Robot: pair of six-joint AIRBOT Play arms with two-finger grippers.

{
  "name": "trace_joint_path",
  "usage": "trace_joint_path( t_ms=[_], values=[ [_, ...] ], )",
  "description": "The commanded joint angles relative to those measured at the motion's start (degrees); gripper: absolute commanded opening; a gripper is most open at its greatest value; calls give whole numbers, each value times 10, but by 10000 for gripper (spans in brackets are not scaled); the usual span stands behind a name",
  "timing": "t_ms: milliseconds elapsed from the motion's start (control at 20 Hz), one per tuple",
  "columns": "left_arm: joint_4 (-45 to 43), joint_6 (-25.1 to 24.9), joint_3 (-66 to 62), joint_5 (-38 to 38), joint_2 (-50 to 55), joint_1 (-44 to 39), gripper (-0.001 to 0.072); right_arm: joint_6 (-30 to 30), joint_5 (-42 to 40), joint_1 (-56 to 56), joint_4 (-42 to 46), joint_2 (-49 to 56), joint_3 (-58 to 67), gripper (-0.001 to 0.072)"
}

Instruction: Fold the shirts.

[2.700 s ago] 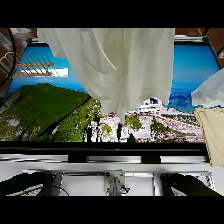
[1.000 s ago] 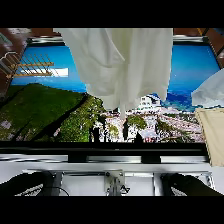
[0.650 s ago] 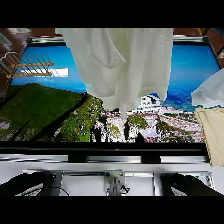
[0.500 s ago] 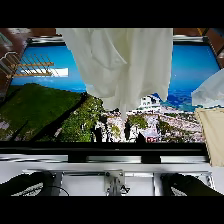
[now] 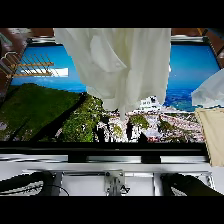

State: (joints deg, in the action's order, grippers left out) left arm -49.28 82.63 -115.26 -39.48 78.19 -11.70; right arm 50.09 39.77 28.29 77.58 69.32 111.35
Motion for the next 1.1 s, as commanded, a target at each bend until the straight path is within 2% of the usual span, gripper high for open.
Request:
trace_joint_path(
  t_ms=[0,50,100,300,400,550,650,800,850,950,1050],
  values=[
    [52,-25,-1,-58,8,13,126,-3,1,0,-1,0,0,101],
    [53,-25,-1,-50,5,15,60,-3,2,0,0,0,0,101],
    [53,-34,-1,-38,0,16,52,-2,4,0,2,0,0,100],
    [53,-186,-1,-16,-42,10,50,38,31,0,33,1,0,101],
    [53,-229,-1,-49,-62,10,50,47,22,0,36,1,0,100],
    [37,-241,-1,-182,-69,9,50,68,-11,0,36,5,0,101],
    [-6,-242,-1,-239,-70,-3,48,88,-11,0,36,12,0,100],
    [-55,-311,-1,-252,-77,-40,48,99,-8,0,38,29,0,101],
    [-92,-316,-1,-255,-79,-54,48,104,-16,0,42,33,0,100],
    [-193,-309,-1,-296,-78,-76,48,114,-38,0,56,33,0,101],
    [-278,-278,0,-323,-76,-83,49,114,-54,0,56,32,0,100]
  ],
)
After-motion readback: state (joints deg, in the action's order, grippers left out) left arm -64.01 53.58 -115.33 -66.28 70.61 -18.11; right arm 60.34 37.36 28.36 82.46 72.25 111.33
